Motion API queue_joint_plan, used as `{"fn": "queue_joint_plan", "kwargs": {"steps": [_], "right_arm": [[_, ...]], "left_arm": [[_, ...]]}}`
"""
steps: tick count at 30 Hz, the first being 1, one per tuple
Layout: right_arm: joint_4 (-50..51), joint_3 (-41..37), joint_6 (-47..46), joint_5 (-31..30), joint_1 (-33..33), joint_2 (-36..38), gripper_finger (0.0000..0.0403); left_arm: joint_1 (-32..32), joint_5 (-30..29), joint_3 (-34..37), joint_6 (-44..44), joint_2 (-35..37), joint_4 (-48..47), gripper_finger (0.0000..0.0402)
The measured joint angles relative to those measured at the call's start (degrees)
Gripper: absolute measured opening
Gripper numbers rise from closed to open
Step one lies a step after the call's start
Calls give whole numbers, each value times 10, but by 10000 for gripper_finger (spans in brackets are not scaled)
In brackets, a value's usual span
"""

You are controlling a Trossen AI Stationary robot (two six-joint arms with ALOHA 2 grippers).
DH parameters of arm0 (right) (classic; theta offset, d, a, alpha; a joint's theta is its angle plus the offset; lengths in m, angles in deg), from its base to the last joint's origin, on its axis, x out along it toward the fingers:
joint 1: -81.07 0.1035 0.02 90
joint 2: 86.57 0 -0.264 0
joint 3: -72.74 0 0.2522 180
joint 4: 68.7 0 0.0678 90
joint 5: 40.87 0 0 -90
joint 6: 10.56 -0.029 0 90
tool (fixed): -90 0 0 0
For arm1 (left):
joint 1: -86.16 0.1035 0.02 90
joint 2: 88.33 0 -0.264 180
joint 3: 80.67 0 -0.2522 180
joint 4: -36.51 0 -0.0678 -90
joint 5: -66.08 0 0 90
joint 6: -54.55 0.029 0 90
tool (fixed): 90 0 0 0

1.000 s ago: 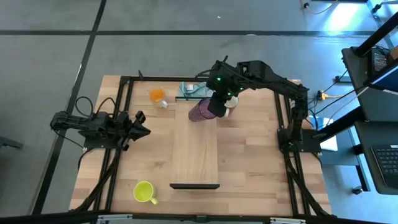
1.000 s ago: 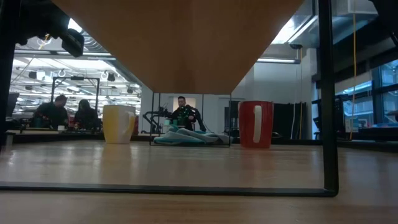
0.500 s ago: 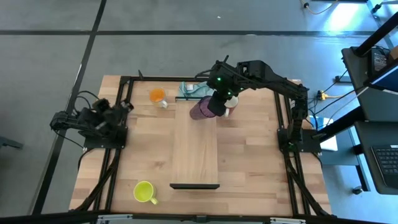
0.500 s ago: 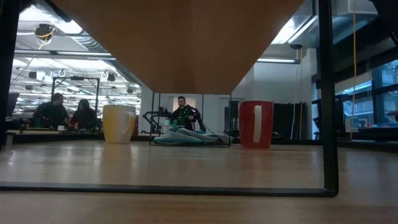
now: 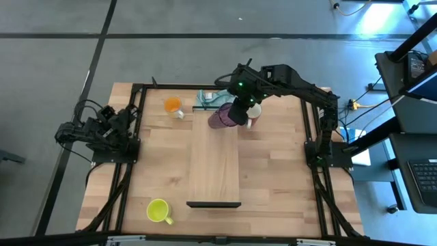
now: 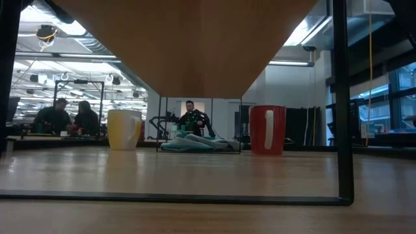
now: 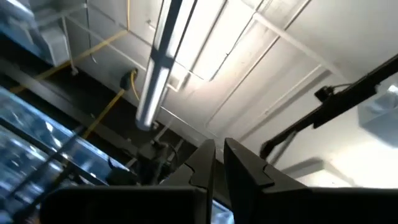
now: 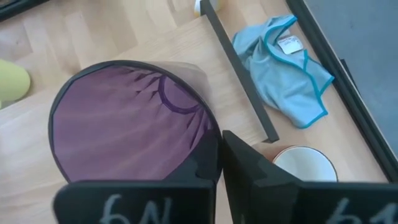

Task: Stack small to large cups/mugs on shelf
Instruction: Put the violet cup on the shelf

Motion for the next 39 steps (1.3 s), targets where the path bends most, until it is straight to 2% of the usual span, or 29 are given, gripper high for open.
{"fn": "queue_joint_plan", "kwargs": {"steps": [4,7,10,12,15,20,25,27,39], "right_arm": [[-2,0,3,0,0,0,14],[-2,0,3,0,0,0,14],[-2,0,3,1,0,0,14],[-2,0,2,2,-3,0,14],[-5,0,-12,2,-11,0,14],[-32,0,-44,13,-36,0,14],[-34,1,-61,43,-48,-5,14],[-32,1,-68,43,-48,-5,14],[10,1,-77,55,-48,-5,14]], "left_arm": [[0,5,-45,65,-12,-32,30],[0,7,-124,84,-32,-130,30],[0,-6,-250,84,-60,-412,30],[0,-39,-335,65,-102,-606,30],[0,-65,-428,48,-175,-781,30],[0,-54,-505,96,-272,-826,30],[19,-55,-522,118,-365,-836,30],[41,-38,-529,119,-400,-837,30],[249,208,-569,160,-592,-836,30]]}}
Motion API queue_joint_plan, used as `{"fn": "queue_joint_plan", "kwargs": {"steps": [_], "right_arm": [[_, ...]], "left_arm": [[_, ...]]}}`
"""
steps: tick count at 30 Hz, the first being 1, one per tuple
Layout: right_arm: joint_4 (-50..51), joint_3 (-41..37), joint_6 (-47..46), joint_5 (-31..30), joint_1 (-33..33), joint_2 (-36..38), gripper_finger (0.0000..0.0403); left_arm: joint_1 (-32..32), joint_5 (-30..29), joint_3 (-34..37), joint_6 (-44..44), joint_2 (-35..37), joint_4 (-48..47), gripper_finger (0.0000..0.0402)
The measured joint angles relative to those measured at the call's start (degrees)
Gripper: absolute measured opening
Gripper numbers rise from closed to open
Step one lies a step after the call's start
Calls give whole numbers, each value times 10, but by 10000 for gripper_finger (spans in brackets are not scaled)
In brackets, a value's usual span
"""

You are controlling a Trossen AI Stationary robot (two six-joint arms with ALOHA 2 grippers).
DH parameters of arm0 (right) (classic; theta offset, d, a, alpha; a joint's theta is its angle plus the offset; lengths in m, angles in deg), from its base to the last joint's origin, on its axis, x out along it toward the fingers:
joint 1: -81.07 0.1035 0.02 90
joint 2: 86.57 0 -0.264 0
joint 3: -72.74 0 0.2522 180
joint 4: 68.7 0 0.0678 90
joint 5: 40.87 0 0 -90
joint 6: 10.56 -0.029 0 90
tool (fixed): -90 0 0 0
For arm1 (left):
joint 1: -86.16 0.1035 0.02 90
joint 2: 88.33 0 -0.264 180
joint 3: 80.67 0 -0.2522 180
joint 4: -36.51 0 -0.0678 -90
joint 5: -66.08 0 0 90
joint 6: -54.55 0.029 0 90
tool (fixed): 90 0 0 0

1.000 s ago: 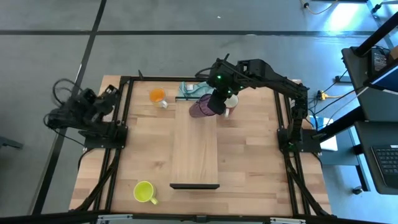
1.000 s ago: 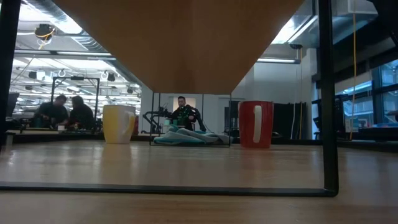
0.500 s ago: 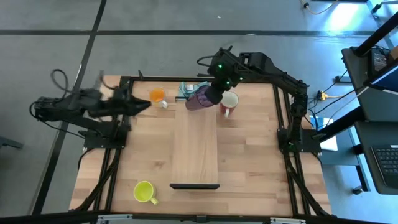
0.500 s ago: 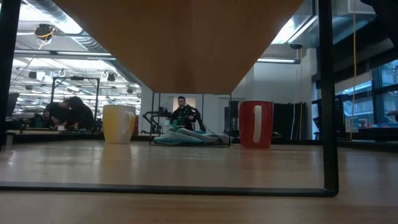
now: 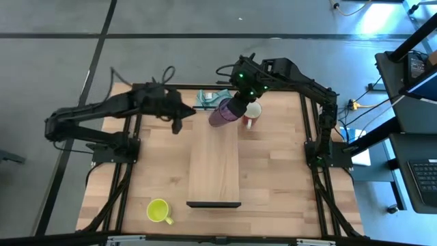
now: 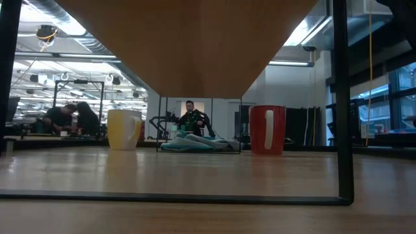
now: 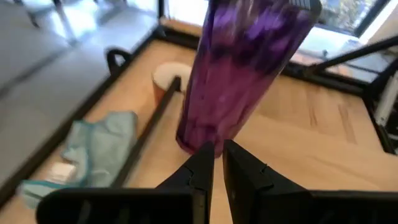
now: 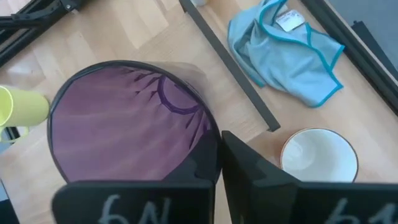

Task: Stack small to large cups/mugs on shelf
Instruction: Put the violet cup on the shelf

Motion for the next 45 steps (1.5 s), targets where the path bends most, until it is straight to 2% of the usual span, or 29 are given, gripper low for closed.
{"fn": "queue_joint_plan", "kwargs": {"steps": [2,5,9,21,33,38,45], "right_arm": [[0,0,-1,0,0,0,14],[-2,0,-1,-1,0,0,14],[-22,0,-1,-1,-2,0,14],[-20,0,4,-3,-5,0,14],[-45,-21,4,5,-4,-1,32],[-78,-51,4,23,-1,0,31],[-87,-46,7,27,-2,0,30]], "left_arm": [[17,24,0,2,-24,0,30],[23,28,0,8,-54,3,30],[23,68,-1,7,-79,45,30],[23,70,-1,5,-145,60,30],[23,64,-1,4,-156,63,30],[27,62,0,4,-155,55,30],[27,60,0,4,-156,54,30]]}}
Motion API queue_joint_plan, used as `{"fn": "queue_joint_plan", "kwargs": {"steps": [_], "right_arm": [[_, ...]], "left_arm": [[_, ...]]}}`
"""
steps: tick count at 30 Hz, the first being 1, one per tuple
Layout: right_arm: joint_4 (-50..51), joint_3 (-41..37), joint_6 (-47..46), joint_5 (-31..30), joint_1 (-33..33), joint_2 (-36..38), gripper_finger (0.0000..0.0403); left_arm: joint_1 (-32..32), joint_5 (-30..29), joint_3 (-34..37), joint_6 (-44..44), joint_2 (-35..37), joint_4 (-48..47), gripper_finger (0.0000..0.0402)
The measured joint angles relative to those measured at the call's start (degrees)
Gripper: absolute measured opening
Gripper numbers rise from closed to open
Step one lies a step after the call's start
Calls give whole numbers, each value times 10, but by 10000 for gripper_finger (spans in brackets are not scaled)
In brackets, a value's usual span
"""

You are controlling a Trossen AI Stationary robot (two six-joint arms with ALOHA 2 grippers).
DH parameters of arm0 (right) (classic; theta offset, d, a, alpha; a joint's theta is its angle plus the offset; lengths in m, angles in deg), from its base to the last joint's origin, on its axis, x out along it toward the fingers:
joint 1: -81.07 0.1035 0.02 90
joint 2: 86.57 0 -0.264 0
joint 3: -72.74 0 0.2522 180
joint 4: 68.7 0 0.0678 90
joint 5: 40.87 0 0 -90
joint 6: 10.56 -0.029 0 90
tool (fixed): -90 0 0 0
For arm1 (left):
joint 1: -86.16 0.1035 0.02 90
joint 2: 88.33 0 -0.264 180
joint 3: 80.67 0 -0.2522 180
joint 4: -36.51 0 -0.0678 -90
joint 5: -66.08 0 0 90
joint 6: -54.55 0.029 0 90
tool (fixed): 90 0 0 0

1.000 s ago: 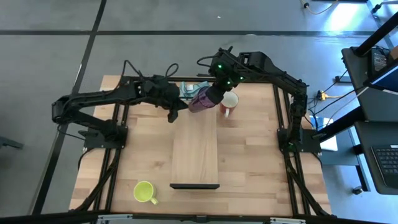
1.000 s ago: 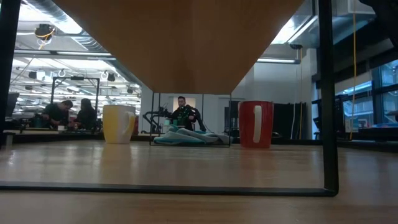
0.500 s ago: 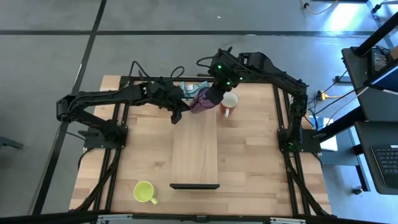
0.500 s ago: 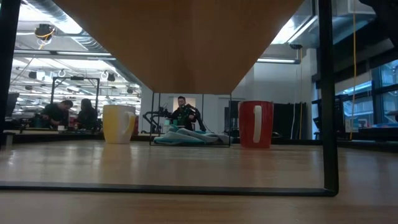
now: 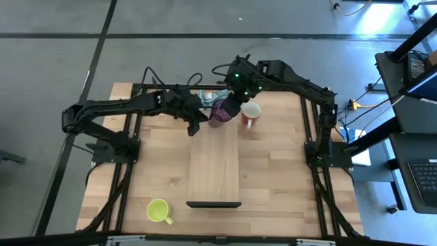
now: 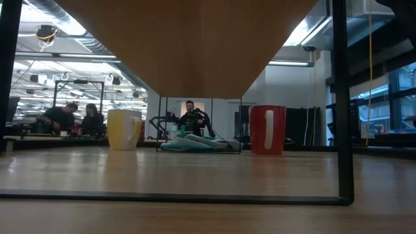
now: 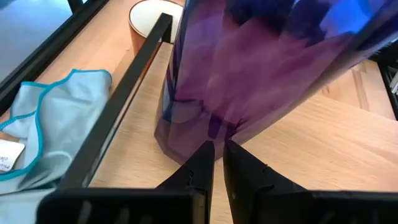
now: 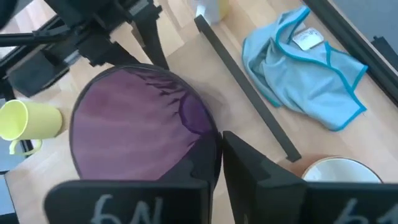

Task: Stack small to large cups/mugs on shelf
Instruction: Put the violet cup on the shelf

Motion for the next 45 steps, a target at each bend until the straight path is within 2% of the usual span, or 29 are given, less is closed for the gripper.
{"fn": "queue_joint_plan", "kwargs": {"steps": [11,17,29,45], "right_arm": [[-23,1,2,3,-1,-1,31],[-36,-5,14,3,-2,-1,35],[-81,-5,16,4,-1,-3,83],[-72,-5,45,2,-7,-3,88]], "left_arm": [[0,2,0,0,-37,2,30],[0,5,0,6,-37,2,30],[0,0,0,14,-37,-1,30],[-11,-25,0,4,-16,-49,30]]}}
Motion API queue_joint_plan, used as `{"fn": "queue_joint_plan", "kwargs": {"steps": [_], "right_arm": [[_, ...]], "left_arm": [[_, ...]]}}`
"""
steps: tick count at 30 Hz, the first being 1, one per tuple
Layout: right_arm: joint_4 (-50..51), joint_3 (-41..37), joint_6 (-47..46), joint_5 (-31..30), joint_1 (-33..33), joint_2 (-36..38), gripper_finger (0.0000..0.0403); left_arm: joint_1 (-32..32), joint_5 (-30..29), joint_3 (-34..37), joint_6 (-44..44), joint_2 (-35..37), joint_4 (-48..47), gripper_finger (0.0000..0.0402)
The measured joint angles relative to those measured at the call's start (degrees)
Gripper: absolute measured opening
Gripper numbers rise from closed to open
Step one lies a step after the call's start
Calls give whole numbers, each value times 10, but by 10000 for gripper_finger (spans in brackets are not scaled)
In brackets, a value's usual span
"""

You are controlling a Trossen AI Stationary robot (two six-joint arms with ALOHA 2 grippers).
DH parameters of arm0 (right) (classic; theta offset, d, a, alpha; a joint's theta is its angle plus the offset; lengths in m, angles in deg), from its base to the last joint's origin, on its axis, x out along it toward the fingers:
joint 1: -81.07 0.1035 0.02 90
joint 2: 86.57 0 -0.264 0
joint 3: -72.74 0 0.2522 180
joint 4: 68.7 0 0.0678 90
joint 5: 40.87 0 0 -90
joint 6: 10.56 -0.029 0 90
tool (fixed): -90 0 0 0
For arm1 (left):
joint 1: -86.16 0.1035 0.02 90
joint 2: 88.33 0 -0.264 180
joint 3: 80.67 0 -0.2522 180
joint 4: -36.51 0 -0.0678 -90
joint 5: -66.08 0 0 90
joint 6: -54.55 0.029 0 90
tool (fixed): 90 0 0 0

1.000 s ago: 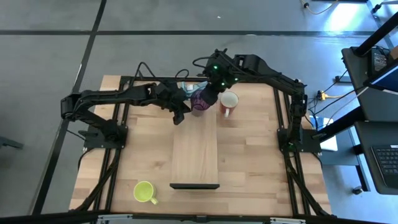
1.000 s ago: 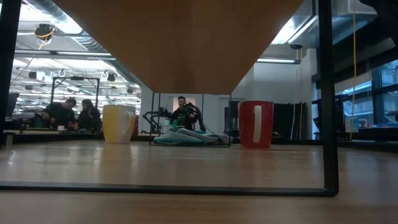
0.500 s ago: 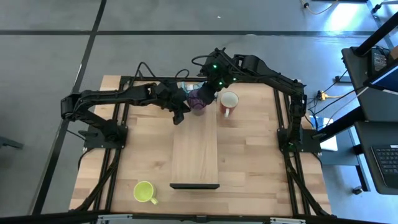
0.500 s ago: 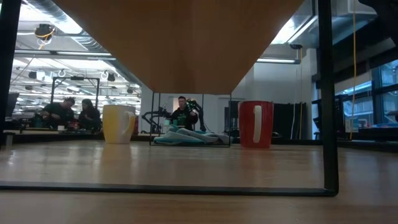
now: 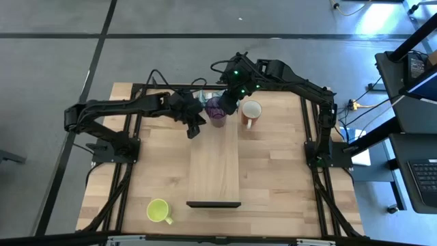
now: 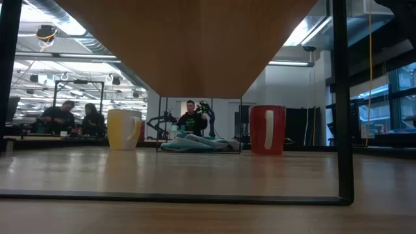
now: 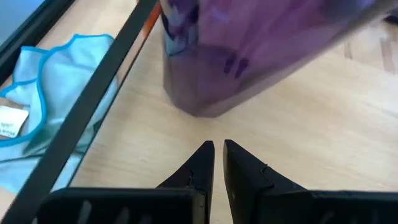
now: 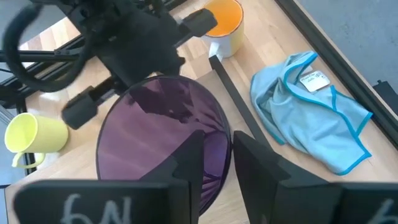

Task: Stack small to large cups/mugs on shelf
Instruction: Put the violet cup on the shelf, then put the brown cup on the shelf

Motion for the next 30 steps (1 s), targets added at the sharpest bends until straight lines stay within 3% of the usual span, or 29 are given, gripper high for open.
{"fn": "queue_joint_plan", "kwargs": {"steps": [15,30], "right_arm": [[6,3,17,0,0,25,88],[10,34,33,-11,-10,47,88]], "left_arm": [[-27,-36,0,-36,84,-67,30],[-124,-163,0,-124,182,-162,30]]}}
